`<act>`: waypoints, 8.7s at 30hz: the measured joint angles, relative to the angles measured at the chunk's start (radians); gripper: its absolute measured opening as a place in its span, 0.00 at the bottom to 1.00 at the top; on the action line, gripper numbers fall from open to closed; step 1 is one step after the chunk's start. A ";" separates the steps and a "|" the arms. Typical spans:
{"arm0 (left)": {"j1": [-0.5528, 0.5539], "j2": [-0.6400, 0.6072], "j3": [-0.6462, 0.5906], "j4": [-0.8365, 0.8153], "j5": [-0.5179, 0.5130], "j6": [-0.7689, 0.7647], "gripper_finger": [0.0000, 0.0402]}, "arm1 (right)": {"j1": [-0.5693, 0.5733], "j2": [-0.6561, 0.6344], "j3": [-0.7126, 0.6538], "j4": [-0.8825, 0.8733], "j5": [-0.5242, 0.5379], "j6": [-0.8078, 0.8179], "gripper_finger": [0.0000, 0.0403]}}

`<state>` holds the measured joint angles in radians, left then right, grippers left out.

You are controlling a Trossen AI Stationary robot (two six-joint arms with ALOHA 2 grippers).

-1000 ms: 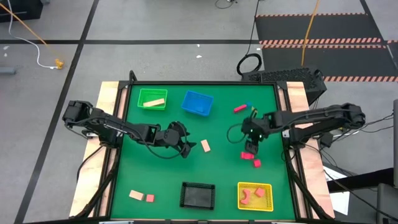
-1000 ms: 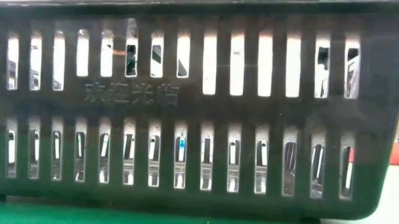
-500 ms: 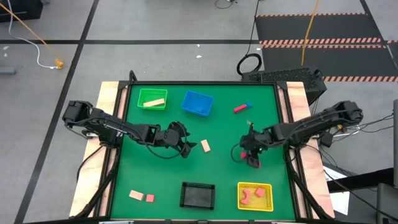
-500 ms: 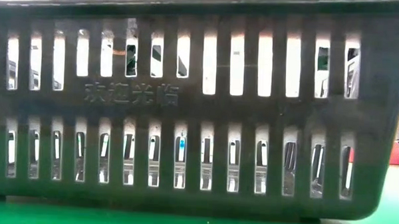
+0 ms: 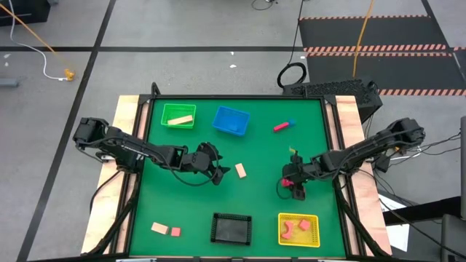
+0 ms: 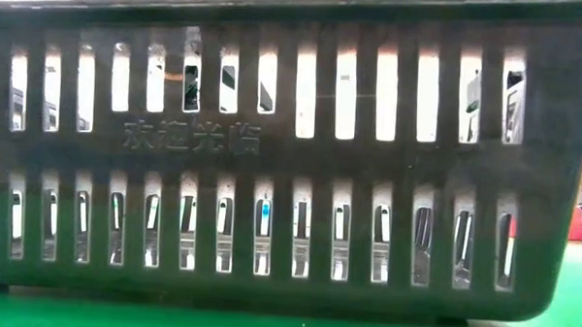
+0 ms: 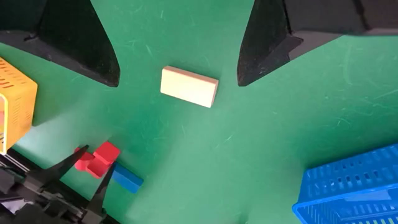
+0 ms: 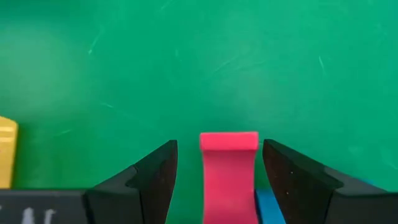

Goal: Sort & place blocks by color
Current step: Put the middle red wooden block into the black basket, then put the right brown wooden block into the green basket

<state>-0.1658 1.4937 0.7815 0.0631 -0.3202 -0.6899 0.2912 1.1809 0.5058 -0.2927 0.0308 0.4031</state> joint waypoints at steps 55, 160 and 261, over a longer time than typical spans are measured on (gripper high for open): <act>-0.053 0.000 -0.001 0.531 0.005 0.543 0.81 | -0.096 0.000 -0.100 1.307 0.153 -0.105 0.29; -0.404 0.274 0.000 0.532 0.284 -0.353 0.33 | -0.119 -0.056 0.283 0.167 0.001 0.143 0.67; -0.212 -0.206 0.077 -0.389 0.048 -0.025 0.53 | 0.045 0.822 0.468 0.549 0.783 0.496 0.67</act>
<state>-0.3782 1.2877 0.8581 -0.3260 -0.2718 -0.7149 0.3359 2.0026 0.9733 0.2564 0.8133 0.8991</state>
